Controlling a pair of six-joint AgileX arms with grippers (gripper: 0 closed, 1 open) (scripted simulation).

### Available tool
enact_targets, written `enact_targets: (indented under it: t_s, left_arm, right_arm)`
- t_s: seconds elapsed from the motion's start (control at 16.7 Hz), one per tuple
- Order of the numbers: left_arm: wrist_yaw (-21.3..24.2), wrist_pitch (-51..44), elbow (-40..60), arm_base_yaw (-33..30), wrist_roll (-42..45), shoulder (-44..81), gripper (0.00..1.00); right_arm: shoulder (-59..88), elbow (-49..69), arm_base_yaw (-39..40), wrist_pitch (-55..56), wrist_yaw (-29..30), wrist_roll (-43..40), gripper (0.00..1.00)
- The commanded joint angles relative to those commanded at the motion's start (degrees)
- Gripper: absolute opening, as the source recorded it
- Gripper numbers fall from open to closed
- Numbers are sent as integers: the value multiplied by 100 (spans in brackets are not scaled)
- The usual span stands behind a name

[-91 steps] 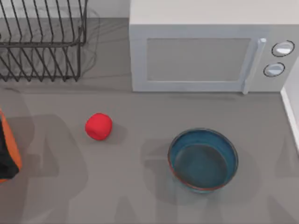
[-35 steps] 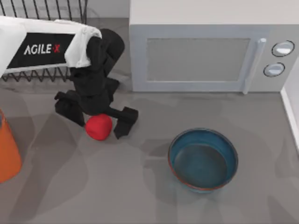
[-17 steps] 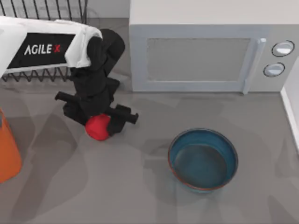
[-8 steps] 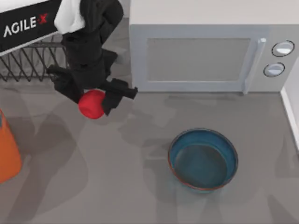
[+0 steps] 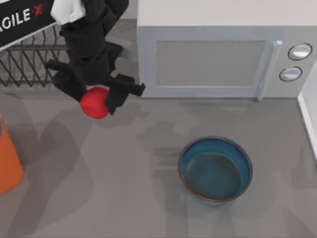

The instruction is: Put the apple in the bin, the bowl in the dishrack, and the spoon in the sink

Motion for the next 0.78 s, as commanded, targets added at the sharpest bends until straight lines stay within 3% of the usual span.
enact_targets:
  t_s: [0.18, 0.36, 0.78]
  left_arm:
    - [-13, -51, 13, 78, -323, 9, 0]
    - [-38, -138, 39, 287, -1191, -26, 0]
    - [-68, -426, 10, 1153, -4907, -277, 0]
  right_arm:
    - [0, 0, 0, 0, 0, 0, 100]
    - [0, 0, 0, 0, 0, 0, 100]
    - [0, 0, 0, 0, 0, 0, 100]
